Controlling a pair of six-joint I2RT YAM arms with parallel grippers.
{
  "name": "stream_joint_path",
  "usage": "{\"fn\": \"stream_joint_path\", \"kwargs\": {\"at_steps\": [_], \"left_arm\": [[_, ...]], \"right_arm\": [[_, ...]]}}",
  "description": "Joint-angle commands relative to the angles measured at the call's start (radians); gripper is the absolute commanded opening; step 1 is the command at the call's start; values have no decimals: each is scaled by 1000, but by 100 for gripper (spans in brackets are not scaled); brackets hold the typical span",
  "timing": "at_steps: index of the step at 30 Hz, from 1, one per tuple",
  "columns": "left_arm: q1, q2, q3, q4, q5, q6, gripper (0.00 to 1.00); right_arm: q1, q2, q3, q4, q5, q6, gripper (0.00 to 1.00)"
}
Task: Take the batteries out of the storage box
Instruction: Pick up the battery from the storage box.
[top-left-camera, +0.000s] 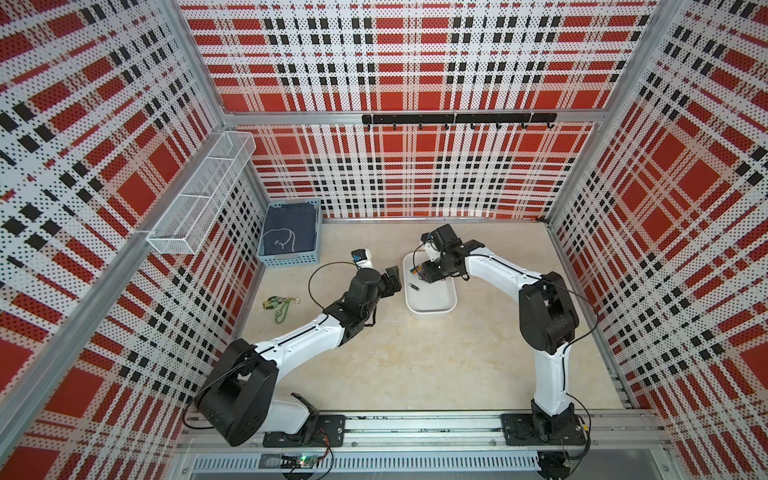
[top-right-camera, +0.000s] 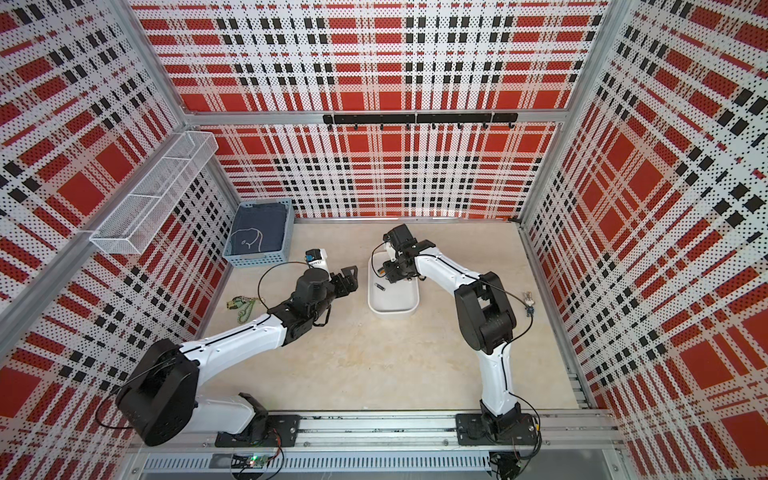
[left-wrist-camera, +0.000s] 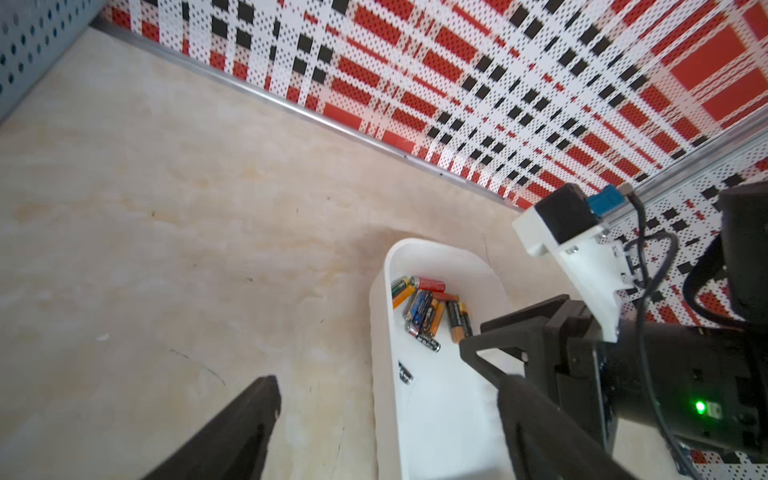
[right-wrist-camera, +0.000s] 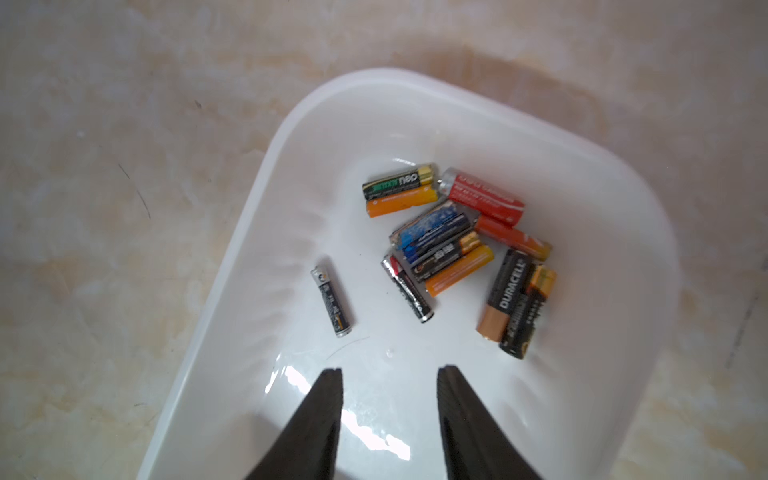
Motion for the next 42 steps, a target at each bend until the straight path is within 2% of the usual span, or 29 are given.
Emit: {"fn": "stream_joint_path", "kwargs": {"at_steps": [1,13,24,32,34,37,42], "left_arm": [[3,15,5,27,13,-43,89],[17,-13,-47,3,-6,-21,89],[20,-27,-79,3,-16,-15,89],[19,-52,-77,-16,-36,-19,89],[19,-58,-75,-22,-41,-18,89],[19,-65,-68,-32,-50,-10,90],[20,-66,-44,-56,-65,-3,90]], "right_arm": [[28,39,57,1,-2,-65,45],[64,192,151,-4,68,-53,45],[69,275,170,8,116,-56,37],[72,279,170,23,124,-54,22],[72,277,175,21,117,-49,13],[72,263,185,5,110,-34,6],[70,203,192,-13,91,4,0]]}}
